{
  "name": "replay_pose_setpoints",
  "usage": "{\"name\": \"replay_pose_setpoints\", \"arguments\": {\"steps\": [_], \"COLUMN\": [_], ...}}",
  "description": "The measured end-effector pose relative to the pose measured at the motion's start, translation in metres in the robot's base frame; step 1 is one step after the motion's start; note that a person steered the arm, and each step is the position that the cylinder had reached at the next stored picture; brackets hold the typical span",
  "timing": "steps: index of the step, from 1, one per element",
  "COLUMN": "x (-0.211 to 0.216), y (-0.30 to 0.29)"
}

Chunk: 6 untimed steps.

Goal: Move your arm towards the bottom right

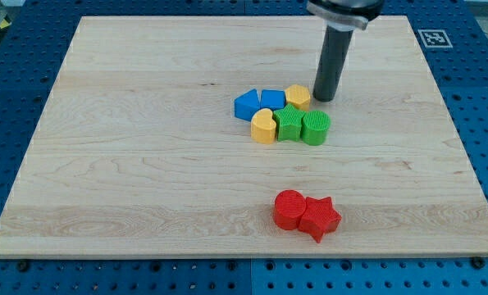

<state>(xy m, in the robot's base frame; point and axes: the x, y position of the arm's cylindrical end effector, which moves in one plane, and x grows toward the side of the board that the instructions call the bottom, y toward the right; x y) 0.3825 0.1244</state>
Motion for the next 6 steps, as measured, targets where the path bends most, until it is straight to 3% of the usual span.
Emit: {"name": "replay_pose_setpoints", "arguments": {"steps": [1, 4, 6], "x": [-0.003, 0.014, 0.112], "y": [0.03, 0.043, 0.048]}}
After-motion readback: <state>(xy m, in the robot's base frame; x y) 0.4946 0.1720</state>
